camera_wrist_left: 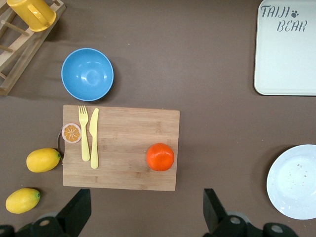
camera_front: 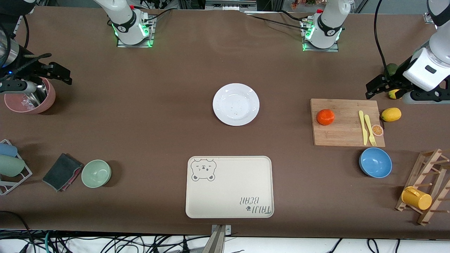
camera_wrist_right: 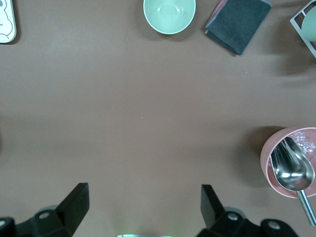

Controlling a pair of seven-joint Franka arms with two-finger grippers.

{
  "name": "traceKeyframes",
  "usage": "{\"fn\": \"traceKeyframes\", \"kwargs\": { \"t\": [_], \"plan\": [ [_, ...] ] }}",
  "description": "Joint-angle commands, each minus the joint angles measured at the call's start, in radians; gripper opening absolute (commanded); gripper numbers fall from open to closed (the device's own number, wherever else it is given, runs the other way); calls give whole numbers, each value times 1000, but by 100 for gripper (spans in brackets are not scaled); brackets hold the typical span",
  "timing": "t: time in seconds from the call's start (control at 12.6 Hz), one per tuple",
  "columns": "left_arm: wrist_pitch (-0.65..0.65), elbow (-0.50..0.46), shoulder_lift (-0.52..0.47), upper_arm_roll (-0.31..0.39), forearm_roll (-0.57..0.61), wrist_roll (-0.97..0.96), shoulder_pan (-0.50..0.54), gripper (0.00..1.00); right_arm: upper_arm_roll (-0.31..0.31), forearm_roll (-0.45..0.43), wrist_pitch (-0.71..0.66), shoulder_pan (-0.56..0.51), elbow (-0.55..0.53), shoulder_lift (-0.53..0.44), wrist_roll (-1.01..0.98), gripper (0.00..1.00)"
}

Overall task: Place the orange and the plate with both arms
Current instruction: 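Reach the left gripper down to the orange on the cutting board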

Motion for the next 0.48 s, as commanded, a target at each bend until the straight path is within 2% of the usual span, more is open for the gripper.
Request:
{"fn": "traceKeyframes", "kwargs": {
  "t": [0.0, 0.4],
  "plan": [
    [-41, 23, 16, -6, -13, 21, -5, 100, 3, -3, -2, -1, 5, -1, 3, 100],
    [-117, 23, 55, -26, 3, 12, -12, 100, 3, -3, -2, -1, 5, 1, 3, 100]
  ]
}}
